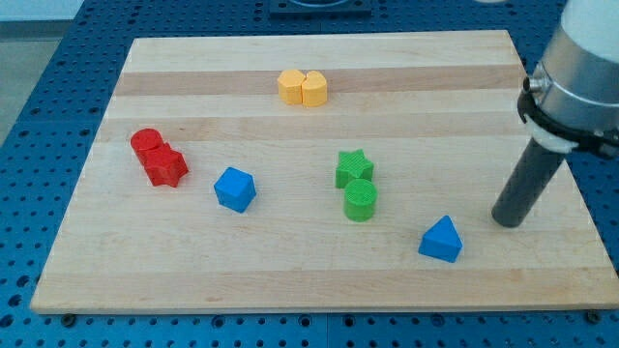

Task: Move the blue triangle below the green circle

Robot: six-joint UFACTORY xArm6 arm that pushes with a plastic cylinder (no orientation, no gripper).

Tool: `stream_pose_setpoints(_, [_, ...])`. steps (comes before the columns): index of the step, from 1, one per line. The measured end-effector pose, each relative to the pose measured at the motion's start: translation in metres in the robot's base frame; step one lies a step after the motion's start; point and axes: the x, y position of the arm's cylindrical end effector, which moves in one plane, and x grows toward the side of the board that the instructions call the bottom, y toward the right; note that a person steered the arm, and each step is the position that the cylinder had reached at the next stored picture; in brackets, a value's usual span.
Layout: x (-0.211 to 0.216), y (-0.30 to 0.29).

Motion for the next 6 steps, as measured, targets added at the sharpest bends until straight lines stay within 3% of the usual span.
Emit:
stream_pose_setpoints(2, [0.045,-0.101])
stream_pose_setpoints(4, [0.045,-0.152])
stream_pose_setpoints(5, [0.045,-0.156])
stream_pose_setpoints(6, [0.042,-0.117])
